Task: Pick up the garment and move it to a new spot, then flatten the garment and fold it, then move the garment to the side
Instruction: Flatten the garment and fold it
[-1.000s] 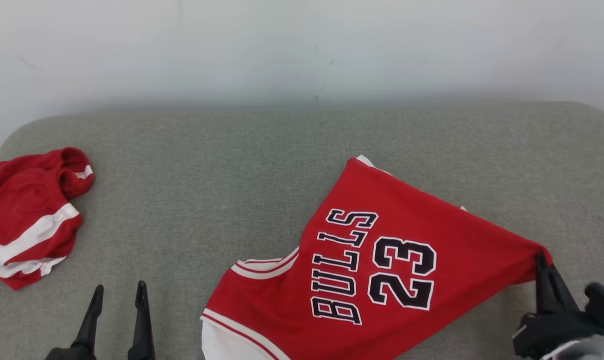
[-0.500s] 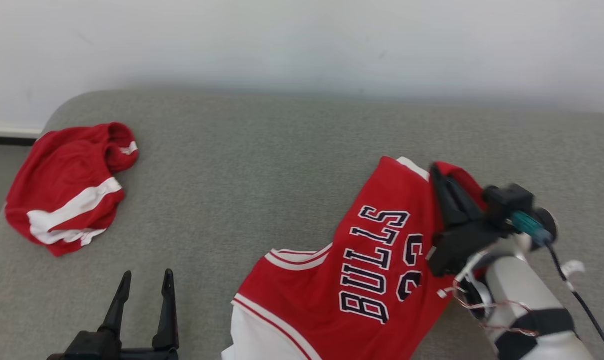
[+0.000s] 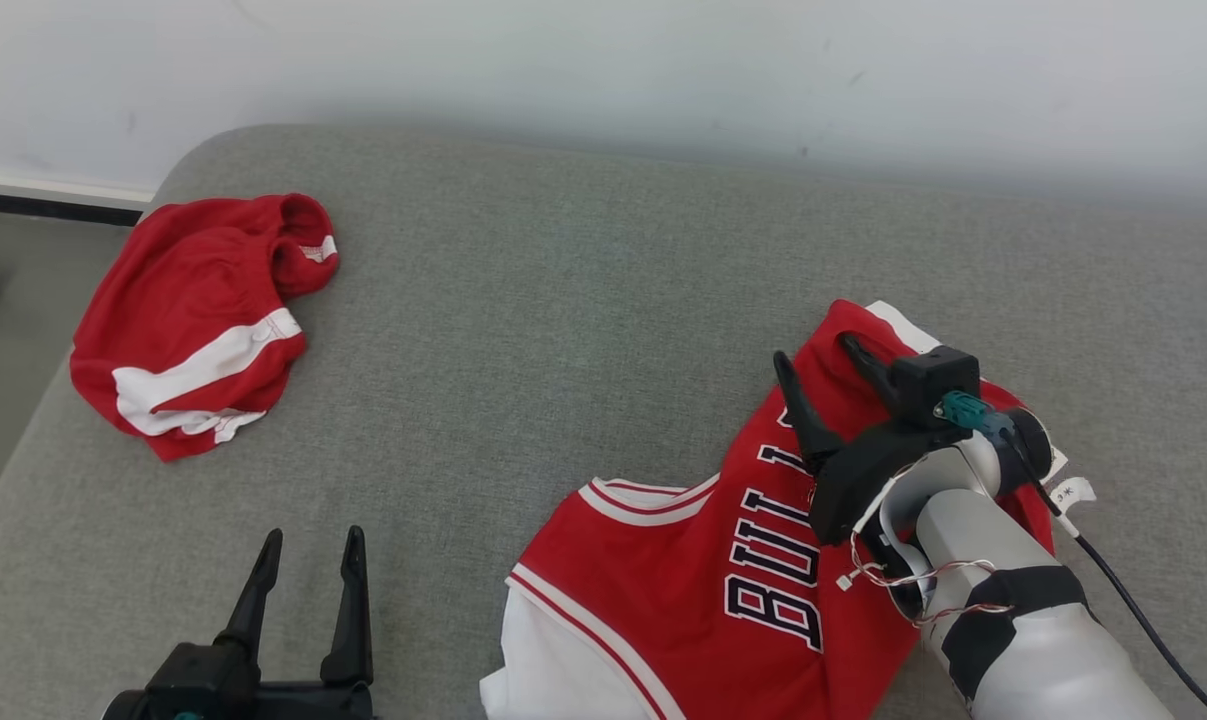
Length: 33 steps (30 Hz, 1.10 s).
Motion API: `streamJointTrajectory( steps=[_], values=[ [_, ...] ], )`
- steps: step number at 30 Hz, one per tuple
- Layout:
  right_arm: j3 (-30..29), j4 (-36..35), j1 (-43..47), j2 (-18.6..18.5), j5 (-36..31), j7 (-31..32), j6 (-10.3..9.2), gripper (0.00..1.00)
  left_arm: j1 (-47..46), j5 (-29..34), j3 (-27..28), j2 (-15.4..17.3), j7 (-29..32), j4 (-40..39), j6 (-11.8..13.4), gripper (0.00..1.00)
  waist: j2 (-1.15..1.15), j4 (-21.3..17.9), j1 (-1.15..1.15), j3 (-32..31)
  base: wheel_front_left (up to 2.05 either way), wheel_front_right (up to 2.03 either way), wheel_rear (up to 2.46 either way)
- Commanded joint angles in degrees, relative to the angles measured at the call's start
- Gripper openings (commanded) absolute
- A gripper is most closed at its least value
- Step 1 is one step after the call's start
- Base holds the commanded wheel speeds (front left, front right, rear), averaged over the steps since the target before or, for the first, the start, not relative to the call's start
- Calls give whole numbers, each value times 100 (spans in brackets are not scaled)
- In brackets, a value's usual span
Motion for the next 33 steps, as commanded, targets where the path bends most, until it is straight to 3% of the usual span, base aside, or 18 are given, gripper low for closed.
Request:
streamJointTrajectory(
  steps=[1,6,12,17,22,33],
  values=[
    [14,9,38,-24,71,-59,-10,100,5,-26,33,-13,-19,15,8,100,0,-93,-1,-55,0,0,0],
    [16,-364,263,-84,208,-99,-10,100,60,-5,67,-12,-19,2,8,100,0,-279,-1,-131,0,0,0],
    [-171,-1691,1153,-332,170,-95,-10,100,146,21,137,27,-19,-32,8,100,0,-568,-1,-246,0,0,0],
    [-650,-2775,2091,-484,38,-95,-10,100,211,21,240,69,-19,-84,9,100,0,-808,-1,-308,0,0,0],
    [-1187,-3566,2880,-402,-173,-95,-10,100,337,61,401,71,-19,-172,9,100,0,-1046,-1,-350,0,0,0],
    [-1741,-4153,3838,-177,-332,-96,-10,100,462,168,566,30,-19,-292,9,100,0,-1267,-1,-411,0,0,0]
  ],
)
